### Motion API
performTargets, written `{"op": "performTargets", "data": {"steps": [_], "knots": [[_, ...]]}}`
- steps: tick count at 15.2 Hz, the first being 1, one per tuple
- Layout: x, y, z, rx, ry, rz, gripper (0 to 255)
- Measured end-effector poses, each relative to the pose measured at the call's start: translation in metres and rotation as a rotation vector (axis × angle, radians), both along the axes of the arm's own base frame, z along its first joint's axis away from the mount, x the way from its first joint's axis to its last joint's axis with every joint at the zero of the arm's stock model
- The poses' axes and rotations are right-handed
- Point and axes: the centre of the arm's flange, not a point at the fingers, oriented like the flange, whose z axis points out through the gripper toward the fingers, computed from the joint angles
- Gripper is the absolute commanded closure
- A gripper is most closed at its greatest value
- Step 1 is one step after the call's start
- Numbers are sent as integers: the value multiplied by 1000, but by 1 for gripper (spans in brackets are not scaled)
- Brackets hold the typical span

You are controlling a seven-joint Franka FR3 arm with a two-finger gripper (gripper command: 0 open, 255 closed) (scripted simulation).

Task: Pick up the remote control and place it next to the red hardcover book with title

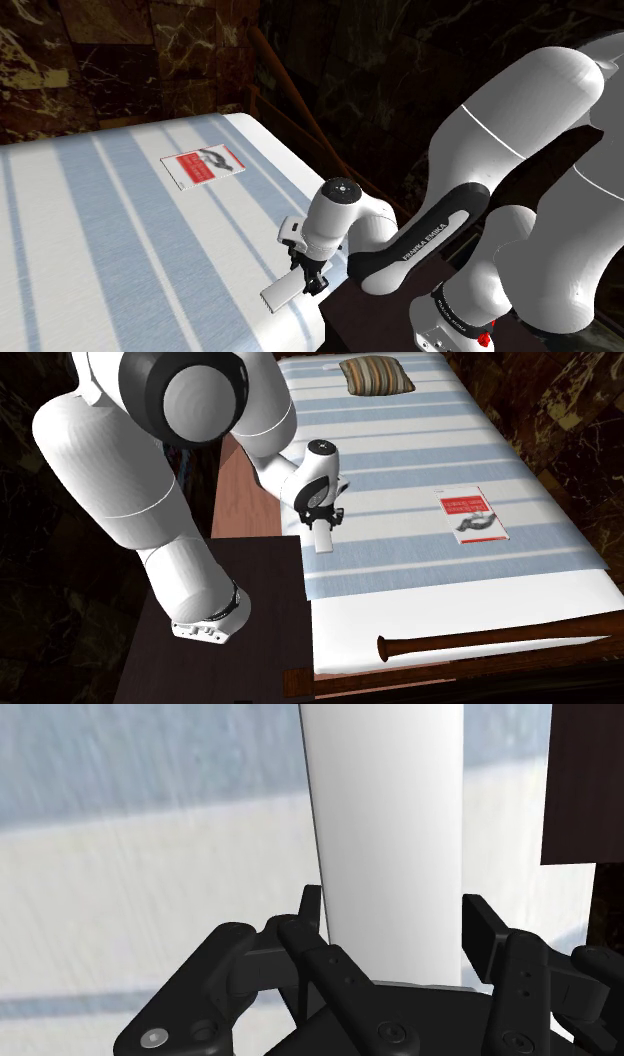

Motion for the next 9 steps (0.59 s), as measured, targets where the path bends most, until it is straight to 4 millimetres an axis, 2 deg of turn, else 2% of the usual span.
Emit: {"op": "performTargets", "data": {"steps": [9], "knots": [[1, 1, 48, 0, 0, 0, 255]]}}
